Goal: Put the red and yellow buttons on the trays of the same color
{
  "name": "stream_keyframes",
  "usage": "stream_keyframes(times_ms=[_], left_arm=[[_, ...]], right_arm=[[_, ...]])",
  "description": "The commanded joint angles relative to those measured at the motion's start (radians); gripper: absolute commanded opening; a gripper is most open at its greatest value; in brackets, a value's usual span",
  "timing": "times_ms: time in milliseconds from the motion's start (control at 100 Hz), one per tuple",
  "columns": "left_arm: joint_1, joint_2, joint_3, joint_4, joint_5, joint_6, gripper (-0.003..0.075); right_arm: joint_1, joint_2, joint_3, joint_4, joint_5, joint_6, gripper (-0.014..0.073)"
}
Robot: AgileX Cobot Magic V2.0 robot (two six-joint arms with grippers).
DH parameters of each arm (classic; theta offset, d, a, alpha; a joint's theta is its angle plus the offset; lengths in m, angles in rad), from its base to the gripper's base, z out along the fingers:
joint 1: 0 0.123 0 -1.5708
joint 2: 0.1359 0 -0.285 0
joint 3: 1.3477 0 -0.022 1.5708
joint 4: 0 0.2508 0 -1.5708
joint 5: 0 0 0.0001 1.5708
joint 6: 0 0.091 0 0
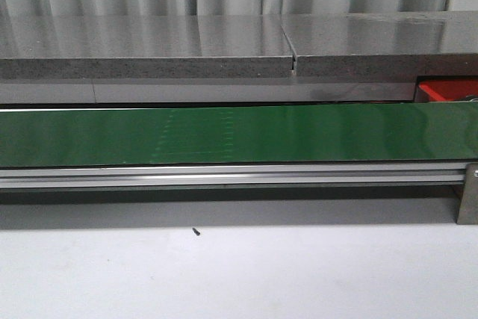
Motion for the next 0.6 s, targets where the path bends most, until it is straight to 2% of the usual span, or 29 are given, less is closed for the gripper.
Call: stream_keyframes(times_ms=[0,300,400,490,590], left_arm=[[-0.008,0.007,-0.023,-0.013,-0.073,-0.007,-0.0019],[-0.008,0.007,-0.023,-0.013,-0.073,-0.007,-0.0019],[-0.008,0.007,-0.023,-0.013,-0.073,-0.007,-0.0019],[-0.008,0.007,-0.023,-0.013,-0.073,-0.007,-0.0019],[-0.008,0.007,-0.023,-0.013,-0.073,-0.007,-0.0019]], right_arm=[[0.033,-0.063,0.006,-0.009,-0.062,-0.009,-0.0113],[0.093,-0.235,0.122,-0.008,-0.026,0.021,-0.0113],[0.113,-0.278,0.154,-0.068,-0.008,0.179,-0.0113],[0.148,-0.318,0.184,-0.227,-0.001,0.356,-0.0113],[0.184,-0.381,0.216,-0.297,-0.005,0.445,-0.0113]])
